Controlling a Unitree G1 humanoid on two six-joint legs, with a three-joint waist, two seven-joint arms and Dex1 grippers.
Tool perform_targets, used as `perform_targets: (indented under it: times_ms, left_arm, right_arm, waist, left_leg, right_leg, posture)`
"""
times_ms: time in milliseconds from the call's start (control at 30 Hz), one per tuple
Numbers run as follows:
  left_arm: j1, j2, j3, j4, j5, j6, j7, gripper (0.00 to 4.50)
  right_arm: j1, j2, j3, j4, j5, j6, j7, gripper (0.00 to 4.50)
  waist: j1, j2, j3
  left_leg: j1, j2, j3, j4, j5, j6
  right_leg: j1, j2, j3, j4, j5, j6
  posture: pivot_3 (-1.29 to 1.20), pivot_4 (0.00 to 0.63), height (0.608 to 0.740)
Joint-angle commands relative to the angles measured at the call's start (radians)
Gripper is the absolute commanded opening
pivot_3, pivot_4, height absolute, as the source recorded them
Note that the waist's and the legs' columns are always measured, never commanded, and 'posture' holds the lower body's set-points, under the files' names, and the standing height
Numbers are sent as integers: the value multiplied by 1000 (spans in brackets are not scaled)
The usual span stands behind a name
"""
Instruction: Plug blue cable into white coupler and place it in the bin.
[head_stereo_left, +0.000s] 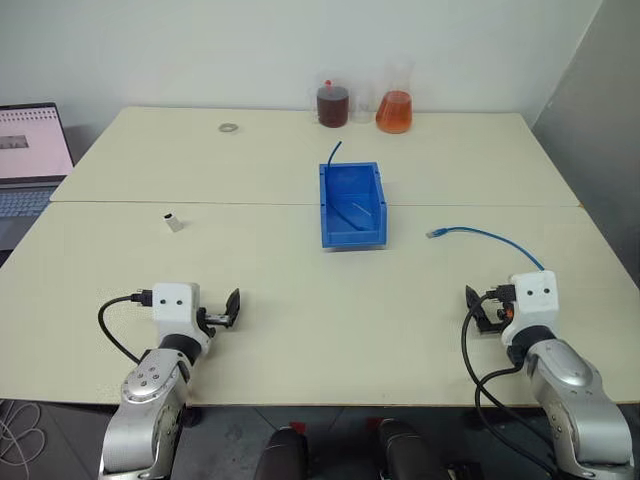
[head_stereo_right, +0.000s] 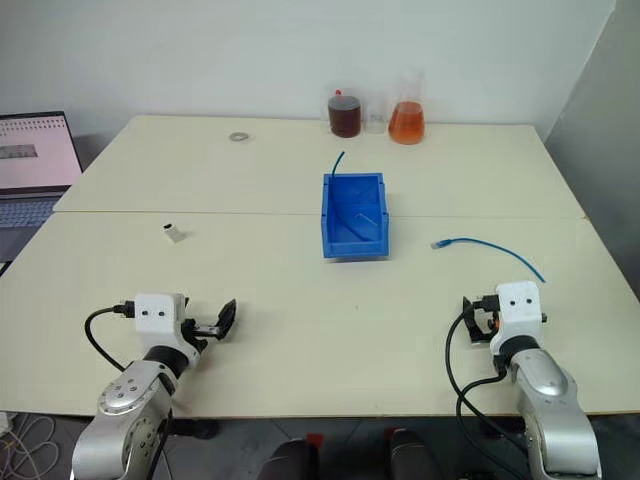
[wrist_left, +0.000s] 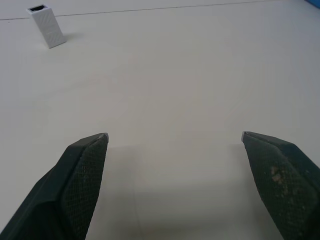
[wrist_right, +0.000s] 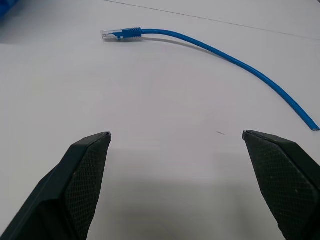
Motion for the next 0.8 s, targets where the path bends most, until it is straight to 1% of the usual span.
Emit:
perform_targets:
  times_ms: [33,333,467,800]
  left_arm:
    - [-1,-14,51,-55,7,1,50,4500]
    - [-20,-38,99,-45,20,11,126,4500]
    - [-32,-53,121,-42,3,20,151,4500]
    - [-37,-51,121,-41,9,27,154,4500]
  right_arm:
    - [-3,3,-13,-38,-5,-37,-9,4493]
    - [-29,2,-18,-23,3,-48,-3,4493]
    - [-38,0,-17,-14,2,-56,0,4493]
    - [-46,10,-4,-7,-5,-63,-6,4493]
  waist:
    - [0,0,0]
    - [0,0,0]
    - [0,0,0]
    - [0,-1,0]
  left_leg:
    - [0,0,0,0,0,0]
    - [0,0,0,0,0,0]
    - [0,0,0,0,0,0]
    - [0,0,0,0,0,0]
  right_leg:
    - [0,0,0,0,0,0]
    - [0,0,0,0,0,0]
    - [0,0,0,0,0,0]
    - [0,0,0,0,0,0]
  posture:
    - [0,150,740]
    - [0,150,740]
    - [0,150,740]
    - [0,150,740]
